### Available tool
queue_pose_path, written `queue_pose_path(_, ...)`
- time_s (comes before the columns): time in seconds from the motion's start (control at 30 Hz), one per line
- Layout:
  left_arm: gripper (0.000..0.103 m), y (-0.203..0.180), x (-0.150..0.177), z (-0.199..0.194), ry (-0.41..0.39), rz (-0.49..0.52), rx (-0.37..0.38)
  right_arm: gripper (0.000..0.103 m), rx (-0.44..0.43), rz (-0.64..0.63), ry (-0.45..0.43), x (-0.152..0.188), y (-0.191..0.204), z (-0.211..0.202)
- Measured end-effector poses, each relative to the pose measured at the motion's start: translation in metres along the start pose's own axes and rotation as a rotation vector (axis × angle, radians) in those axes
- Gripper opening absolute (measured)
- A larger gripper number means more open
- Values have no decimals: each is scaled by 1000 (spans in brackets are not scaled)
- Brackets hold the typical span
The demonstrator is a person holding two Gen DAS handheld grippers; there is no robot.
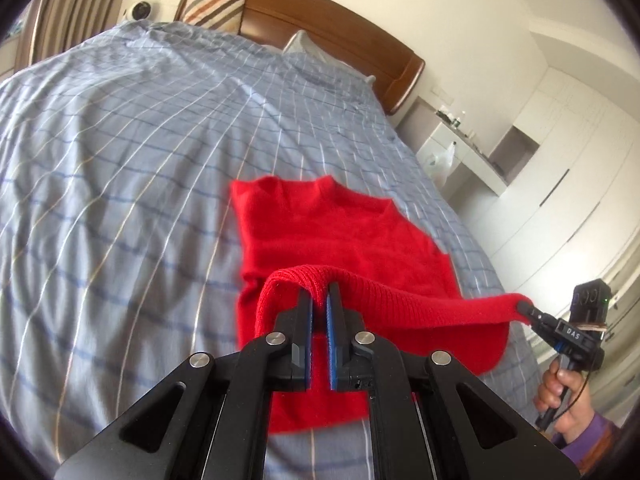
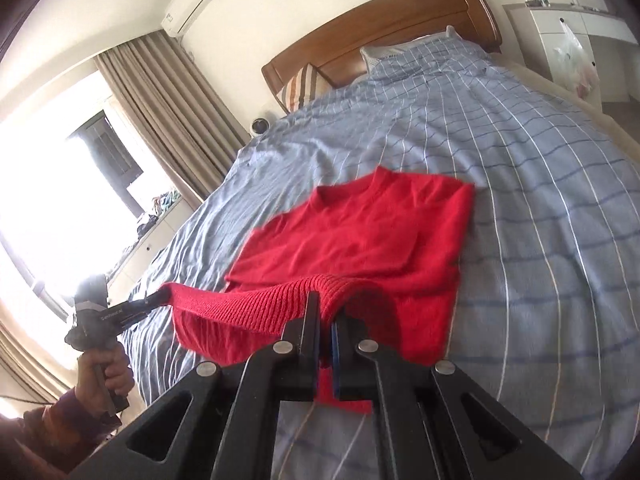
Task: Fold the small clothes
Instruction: 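Grasp the sweater hem with both grippers and fold it toward the collar, then open both grippers and lift them off the folded sweater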
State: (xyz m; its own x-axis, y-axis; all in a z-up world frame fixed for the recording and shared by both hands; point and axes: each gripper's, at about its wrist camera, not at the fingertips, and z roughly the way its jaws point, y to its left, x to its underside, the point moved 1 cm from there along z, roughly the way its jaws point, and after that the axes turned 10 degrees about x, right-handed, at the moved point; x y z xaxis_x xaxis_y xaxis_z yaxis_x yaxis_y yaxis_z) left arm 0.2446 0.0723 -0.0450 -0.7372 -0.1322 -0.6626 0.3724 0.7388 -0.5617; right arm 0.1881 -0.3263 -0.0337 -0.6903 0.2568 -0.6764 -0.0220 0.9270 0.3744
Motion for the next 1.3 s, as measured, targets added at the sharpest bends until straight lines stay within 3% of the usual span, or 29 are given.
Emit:
queue_pose_path(0.2, 3, 31, -67, 88, 49, -4, -111, 4, 54, 40, 60, -70, -26, 92)
queue_pose_path(0.37, 5, 47, -86, 140, 108, -1, -163, 4, 98, 124, 108, -90, -53, 145)
queue_pose_path(0.4, 10, 50, -86, 148, 119, -5, -178, 4, 102, 145, 113, -90, -58, 152)
queue_pose_path(0.47, 28, 56, -86, 156, 124, -14, -228, 9, 118, 202, 110, -90, -69, 165)
queue_pose_path(0.5, 61, 60, -87, 157, 118, -26, -245, 12, 122, 233, 106, -89, -75, 169)
queue_pose_path(0.53, 85, 65, -89, 156, 105, -42, -264, 23, 130, 255, 97, -89, -78, 171)
queue_pose_path(0.57, 89, 68, -91, 150, 74, -54, -280, 41, 148, 265, 81, -89, -79, 170)
queue_pose_path(0.63, 90, 71, -95, 139, 35, -71, -261, 56, 160, 268, 50, -88, -80, 162)
queue_pose_path(0.77, 90, 58, -89, 117, 36, 13, -270, 56, 189, 142, 13, -88, -61, 135)
queue_pose_path(0.87, 92, 37, -65, 100, 52, 98, -228, 56, 143, -40, -8, -77, -25, 105)
queue_pose_path(1.0, 96, 18, -12, 92, 153, 193, -206, 56, 31, -222, 105, -27, 10, 91)
queue_pose_path(1.07, 96, 24, 15, 93, 225, 222, -268, 56, 98, -271, 189, 4, 2, 98)
queue_pose_path(1.13, 96, 33, 30, 77, 238, 204, -307, 52, 215, -293, 230, 26, -17, 95)
queue_pose_path(1.2, 96, 35, 37, 46, 191, 175, -313, 48, 234, -282, 180, 33, -25, 69)
queue_pose_path(1.3, 96, 26, 47, 8, 123, 177, -334, 52, 259, -299, 130, 44, -20, 34)
